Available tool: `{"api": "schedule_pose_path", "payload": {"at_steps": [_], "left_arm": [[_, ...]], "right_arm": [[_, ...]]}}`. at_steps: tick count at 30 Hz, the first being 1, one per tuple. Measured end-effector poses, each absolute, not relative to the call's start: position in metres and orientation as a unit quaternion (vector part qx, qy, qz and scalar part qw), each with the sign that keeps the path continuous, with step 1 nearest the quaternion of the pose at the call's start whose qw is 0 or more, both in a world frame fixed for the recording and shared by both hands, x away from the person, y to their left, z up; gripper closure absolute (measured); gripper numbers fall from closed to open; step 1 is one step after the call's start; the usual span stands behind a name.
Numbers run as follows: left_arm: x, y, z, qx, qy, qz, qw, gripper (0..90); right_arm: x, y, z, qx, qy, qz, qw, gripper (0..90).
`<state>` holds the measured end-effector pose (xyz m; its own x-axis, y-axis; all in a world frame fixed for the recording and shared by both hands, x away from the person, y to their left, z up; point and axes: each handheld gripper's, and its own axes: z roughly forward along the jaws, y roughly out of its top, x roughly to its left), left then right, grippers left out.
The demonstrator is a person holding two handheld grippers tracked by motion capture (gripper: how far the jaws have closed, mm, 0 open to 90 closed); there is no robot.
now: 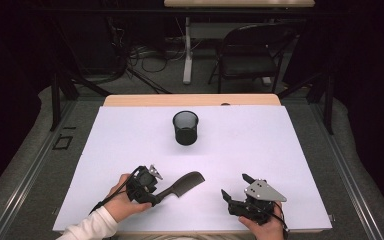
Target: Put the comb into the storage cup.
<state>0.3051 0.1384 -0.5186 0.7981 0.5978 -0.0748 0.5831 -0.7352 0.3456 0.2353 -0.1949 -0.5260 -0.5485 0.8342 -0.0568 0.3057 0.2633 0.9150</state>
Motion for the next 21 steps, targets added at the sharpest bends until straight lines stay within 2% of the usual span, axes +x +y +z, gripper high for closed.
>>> {"api": "schedule_pose_path", "payload": {"at_steps": [21], "left_arm": [[0.3042, 0.1342, -0.5232, 0.939, 0.308, 0.017, 0.151, 64.9]], "right_arm": [[0.2353, -0.1949, -0.5261, 0.383, 0.744, 0.471, 0.280, 16.5]]}}
